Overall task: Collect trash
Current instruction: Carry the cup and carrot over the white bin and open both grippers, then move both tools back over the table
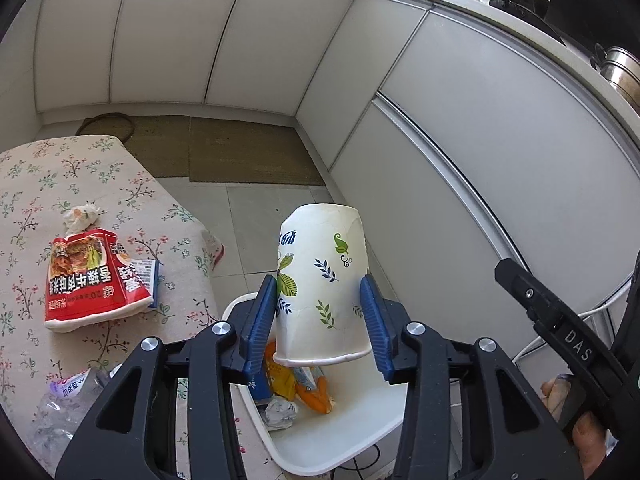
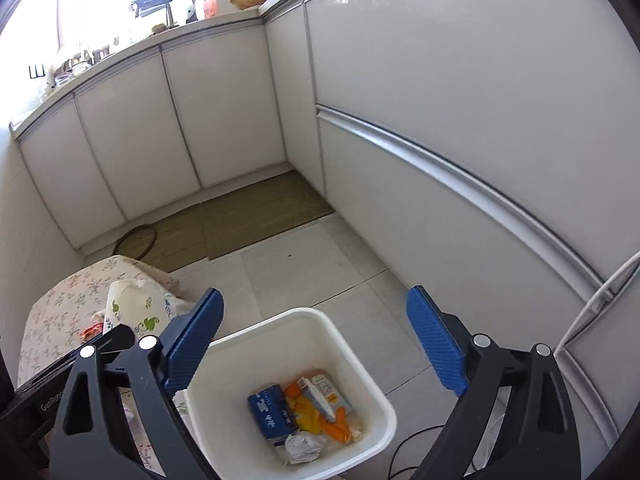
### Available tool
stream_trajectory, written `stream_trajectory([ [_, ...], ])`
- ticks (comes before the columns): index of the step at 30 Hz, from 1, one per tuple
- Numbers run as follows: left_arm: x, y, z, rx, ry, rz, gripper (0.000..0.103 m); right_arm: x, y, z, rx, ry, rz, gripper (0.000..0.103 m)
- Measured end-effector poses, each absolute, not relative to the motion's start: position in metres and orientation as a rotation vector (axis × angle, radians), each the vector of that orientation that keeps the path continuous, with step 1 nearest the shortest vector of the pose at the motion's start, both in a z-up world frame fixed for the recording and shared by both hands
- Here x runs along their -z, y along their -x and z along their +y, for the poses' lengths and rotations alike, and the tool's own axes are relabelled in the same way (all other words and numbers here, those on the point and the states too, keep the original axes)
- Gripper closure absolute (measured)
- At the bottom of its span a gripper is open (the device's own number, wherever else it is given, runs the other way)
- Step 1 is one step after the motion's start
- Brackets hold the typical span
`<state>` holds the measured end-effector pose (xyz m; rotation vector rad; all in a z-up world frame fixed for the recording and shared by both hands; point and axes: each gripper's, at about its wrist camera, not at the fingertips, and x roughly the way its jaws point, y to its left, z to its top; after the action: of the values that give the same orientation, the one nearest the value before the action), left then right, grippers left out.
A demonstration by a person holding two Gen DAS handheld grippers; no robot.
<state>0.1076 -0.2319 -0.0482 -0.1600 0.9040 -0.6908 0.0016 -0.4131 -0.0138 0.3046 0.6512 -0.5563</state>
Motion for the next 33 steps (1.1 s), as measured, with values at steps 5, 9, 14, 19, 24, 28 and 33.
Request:
stream_trajectory([
  [5, 0.052, -0.105, -0.241, 0.654, 0.108, 0.9, 0.048, 0.019, 0.007, -0.417, 0.637, -0.271, 0.65, 0.008],
  [9, 0.048, -0.102, -0.239, 0.572, 0.055, 0.841, 0.028, 0.023, 0.011, -0.41, 0.659, -0.235, 0.653, 0.007],
  [14, 0.038, -0.098, -0.23, 0.458, -0.012, 0.753, 0.011, 0.021, 0.007, -0.4, 0.672, -0.184, 0.637, 0.007],
  [19, 0.035, -0.099, -0.216, 0.411, -0.019, 0.748, 0.008, 0.023, -0.003, -0.387, 0.655, -0.149, 0.64, 0.007],
  [24, 0.036, -0.102, -0.201, 0.382, -0.017, 0.757, 0.007, 0.022, -0.01, -0.374, 0.628, -0.132, 0.633, 0.007],
  [28, 0.033, -0.104, -0.186, 0.353, -0.006, 0.758, 0.007, 0.022, -0.019, -0.363, 0.597, -0.128, 0.639, 0.007],
  [33, 0.032, -0.109, -0.164, 0.311, 0.004, 0.759, 0.007, 0.023, -0.032, -0.342, 0.553, -0.111, 0.647, 0.007],
])
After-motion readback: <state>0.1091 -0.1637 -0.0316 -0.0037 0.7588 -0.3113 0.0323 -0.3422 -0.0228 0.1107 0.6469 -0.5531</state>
